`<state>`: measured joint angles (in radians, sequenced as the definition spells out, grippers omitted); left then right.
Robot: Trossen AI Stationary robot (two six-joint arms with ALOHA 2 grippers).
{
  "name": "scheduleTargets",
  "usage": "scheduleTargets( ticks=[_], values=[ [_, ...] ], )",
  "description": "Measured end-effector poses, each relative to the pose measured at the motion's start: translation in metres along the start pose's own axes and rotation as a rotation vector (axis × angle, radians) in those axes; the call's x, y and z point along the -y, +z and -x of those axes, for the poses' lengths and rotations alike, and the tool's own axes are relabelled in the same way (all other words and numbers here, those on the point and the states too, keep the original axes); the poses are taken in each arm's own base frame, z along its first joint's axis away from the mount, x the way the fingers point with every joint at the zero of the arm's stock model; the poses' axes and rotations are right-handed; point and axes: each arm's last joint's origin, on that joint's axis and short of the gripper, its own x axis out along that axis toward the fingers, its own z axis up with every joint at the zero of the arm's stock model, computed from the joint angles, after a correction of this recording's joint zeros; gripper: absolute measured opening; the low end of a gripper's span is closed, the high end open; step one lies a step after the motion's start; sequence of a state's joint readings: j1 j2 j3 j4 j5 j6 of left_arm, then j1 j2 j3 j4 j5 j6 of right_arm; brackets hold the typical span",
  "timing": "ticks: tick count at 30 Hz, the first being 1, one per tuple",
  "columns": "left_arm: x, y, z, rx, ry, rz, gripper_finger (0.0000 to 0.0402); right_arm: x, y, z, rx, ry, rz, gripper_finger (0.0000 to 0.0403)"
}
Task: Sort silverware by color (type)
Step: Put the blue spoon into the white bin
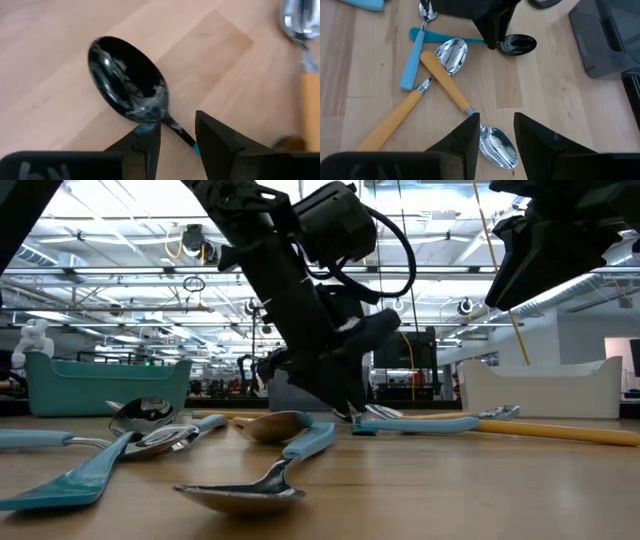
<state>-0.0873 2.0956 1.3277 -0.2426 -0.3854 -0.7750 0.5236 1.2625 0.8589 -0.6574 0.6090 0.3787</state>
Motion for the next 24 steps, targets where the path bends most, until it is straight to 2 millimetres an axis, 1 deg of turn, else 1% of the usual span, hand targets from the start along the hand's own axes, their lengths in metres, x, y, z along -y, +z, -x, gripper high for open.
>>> scheduleTargets(
  ticks=[4,8,22,24],
  values=[
    [-0.009,0.001,-0.006,-0.014,0.055,-0.005,0.012,0.0,0.0,0.0,0.002,0.001,-0.002,0.0114],
    [-0.013,0.002,-0.008,-0.03,0.076,-0.027,0.012,0.0,0.0,0.0,0.001,0.001,0.0,0.0114],
    [-0.007,0.003,0.0,-0.081,0.067,-0.09,0.0119,0.0,0.0,0.0,-0.004,0.001,0.002,0.0114],
    [-0.006,0.002,0.0,-0.08,0.064,-0.093,0.0114,0.0,0.0,0.0,-0.004,0.001,0.002,0.0114]
  ],
)
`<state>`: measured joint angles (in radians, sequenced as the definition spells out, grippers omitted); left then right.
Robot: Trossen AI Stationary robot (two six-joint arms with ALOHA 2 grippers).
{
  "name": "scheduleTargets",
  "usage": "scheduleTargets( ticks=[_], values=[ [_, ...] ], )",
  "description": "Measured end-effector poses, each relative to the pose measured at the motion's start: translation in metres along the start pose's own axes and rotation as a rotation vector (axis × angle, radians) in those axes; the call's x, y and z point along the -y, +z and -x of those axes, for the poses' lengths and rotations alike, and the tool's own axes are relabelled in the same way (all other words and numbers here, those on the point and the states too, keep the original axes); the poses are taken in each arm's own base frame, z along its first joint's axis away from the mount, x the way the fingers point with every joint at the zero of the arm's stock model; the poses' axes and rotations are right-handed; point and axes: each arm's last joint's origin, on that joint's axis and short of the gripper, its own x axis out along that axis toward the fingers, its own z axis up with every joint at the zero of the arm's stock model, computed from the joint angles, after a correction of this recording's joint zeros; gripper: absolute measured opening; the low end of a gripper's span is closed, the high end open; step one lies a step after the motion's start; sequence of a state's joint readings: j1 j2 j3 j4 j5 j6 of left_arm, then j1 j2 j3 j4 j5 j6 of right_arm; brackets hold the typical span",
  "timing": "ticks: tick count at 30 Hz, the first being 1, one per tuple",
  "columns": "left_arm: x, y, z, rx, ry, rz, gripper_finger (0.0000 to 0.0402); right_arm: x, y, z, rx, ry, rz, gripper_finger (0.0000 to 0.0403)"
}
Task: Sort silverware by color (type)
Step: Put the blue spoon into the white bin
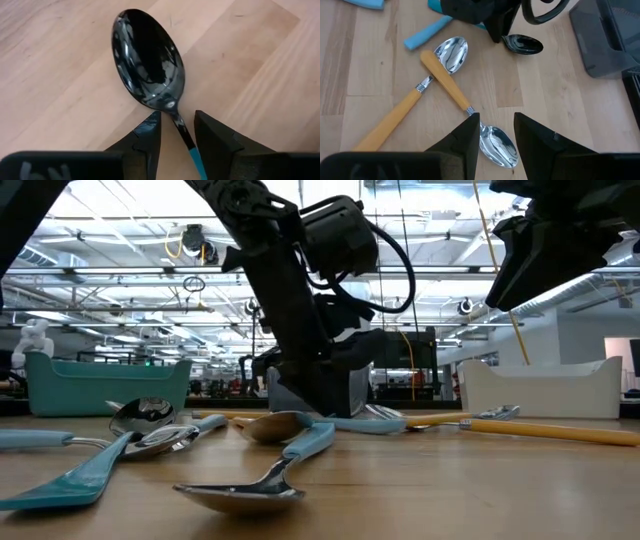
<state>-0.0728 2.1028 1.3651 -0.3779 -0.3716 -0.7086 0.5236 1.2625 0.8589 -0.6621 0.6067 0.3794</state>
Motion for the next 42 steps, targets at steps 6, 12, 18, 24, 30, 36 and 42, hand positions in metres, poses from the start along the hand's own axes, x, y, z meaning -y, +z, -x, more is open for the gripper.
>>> scheduleTargets(
  ticks=[6,12,18,24,30,36,42],
  values=[
    [0.001,0.0,-0.001,-0.001,-0.012,0.003,0.0053,0.0,0.0,0.0,0.0,0.001,-0.001,0.0114],
    [0.003,0.001,-0.002,0.011,-0.024,0.003,0.0008,0.0,0.0,0.0,0.0,0.001,0.0,0.0114],
    [0.003,0.002,0.0,0.02,-0.035,-0.022,0.0007,0.0,0.0,0.0,-0.001,0.001,0.0,0.0114],
    [0.017,0.012,0.012,0.059,-0.073,-0.06,0.0005,0.0,0.0,0.0,-0.001,0.002,0.0,0.0114],
    [0.041,0.024,0.035,0.152,-0.086,-0.109,0.0004,0.0,-0.002,0.0,-0.03,0.025,-0.029,0.0114],
    [0.06,0.029,0.065,0.238,0.027,-0.182,0.0004,0.002,-0.007,0.0,-0.078,0.009,-0.045,0.0114],
    [0.079,0.028,0.1,0.287,0.081,-0.247,0.0003,0.002,-0.013,0.006,-0.116,0.026,-0.059,0.0114]
  ],
)
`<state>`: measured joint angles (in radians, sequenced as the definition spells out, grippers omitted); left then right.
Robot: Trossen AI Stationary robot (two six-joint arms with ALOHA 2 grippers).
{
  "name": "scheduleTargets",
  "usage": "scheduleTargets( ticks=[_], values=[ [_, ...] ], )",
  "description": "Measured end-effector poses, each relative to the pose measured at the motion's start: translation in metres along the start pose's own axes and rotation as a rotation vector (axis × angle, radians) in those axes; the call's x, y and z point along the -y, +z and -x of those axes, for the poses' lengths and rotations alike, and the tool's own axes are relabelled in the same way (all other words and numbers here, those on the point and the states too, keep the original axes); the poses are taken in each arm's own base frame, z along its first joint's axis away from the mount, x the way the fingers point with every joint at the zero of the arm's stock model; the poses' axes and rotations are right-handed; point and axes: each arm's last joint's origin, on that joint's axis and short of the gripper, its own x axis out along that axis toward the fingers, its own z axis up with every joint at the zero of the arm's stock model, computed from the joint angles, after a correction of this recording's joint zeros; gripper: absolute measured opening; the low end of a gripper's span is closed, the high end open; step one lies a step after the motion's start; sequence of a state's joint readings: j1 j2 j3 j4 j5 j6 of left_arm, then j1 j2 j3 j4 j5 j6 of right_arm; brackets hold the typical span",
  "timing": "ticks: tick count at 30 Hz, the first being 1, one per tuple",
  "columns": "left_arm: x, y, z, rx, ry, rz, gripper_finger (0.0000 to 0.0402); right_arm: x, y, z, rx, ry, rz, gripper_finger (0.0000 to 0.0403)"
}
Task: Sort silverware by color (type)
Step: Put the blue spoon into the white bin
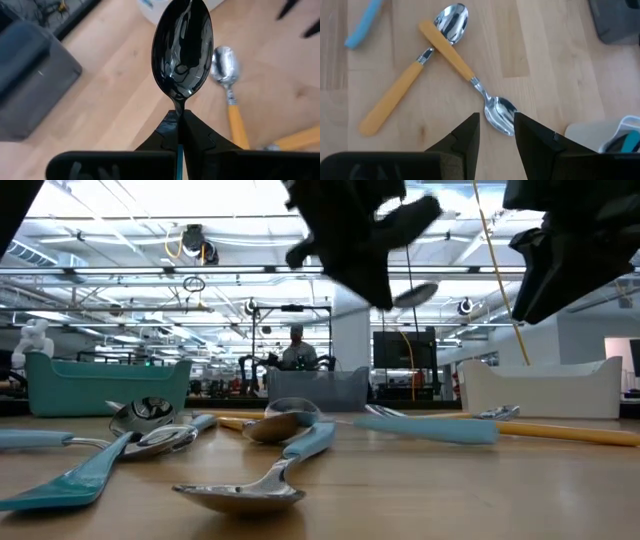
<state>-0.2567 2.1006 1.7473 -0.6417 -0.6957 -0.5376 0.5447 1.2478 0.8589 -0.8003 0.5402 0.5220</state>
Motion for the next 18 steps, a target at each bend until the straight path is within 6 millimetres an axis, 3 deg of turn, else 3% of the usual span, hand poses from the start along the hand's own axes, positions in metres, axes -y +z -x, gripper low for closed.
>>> scheduleTargets(
  ticks=[8,14,18],
  values=[
    [0.02,0.011,0.048,0.105,0.056,-0.102,0.0003,0.0,-0.005,0.018,0.071,0.025,-0.006,0.0114],
    [0.03,0.007,0.094,0.188,0.175,-0.174,0.0003,-0.005,-0.01,0.03,0.148,0.009,0.045,0.0114],
    [0.039,0.002,0.115,0.234,0.185,-0.202,0.0003,-0.01,-0.011,0.034,0.215,-0.028,0.072,0.0114]
  ],
)
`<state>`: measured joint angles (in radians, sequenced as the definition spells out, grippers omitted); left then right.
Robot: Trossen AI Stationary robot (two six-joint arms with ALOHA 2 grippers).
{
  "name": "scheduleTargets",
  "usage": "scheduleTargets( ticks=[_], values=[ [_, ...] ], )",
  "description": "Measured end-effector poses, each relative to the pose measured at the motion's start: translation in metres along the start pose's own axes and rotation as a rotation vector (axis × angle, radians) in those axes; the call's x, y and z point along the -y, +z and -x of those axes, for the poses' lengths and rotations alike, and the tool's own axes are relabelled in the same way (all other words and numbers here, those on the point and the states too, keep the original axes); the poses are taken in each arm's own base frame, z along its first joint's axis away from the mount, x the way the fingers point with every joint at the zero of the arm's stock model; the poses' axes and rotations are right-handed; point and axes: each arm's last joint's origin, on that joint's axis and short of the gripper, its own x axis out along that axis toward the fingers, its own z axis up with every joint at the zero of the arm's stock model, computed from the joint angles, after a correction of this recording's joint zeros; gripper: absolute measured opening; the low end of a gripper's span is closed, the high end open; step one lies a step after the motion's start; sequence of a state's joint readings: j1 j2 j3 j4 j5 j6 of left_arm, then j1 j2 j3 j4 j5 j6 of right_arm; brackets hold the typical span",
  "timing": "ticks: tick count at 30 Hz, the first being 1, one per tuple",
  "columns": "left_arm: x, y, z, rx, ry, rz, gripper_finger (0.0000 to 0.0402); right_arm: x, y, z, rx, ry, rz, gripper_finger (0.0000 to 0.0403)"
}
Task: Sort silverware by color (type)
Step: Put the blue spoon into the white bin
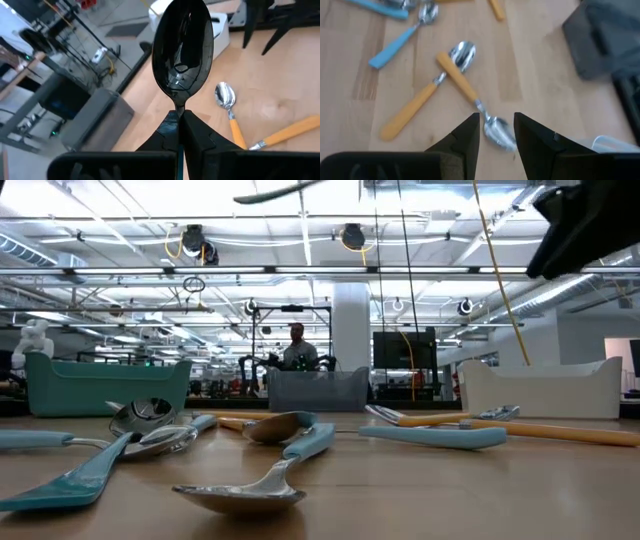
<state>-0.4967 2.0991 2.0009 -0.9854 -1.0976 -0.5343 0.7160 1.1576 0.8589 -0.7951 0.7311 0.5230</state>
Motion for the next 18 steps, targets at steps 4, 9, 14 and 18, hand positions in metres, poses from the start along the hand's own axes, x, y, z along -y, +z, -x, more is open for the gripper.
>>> scheduleTargets(
  ticks=[4,9,14,18],
  values=[
    [-0.002,-0.001,0.017,-0.004,-0.039,-0.03,0.0003,-0.005,0.005,0.002,0.067,0.007,0.027,0.0114],
    [-0.011,-0.002,0.055,0.049,-0.047,-0.024,0.0003,-0.007,0.007,0.003,0.085,0.022,0.049,0.0114],
    [-0.029,-0.014,0.087,0.088,0.008,0.007,0.0003,-0.007,0.008,0.003,0.095,0.028,0.038,0.0114],
    [-0.04,-0.029,0.105,0.134,0.066,0.084,0.0003,-0.008,0.01,0.003,0.114,0.036,0.048,0.0114]
  ],
)
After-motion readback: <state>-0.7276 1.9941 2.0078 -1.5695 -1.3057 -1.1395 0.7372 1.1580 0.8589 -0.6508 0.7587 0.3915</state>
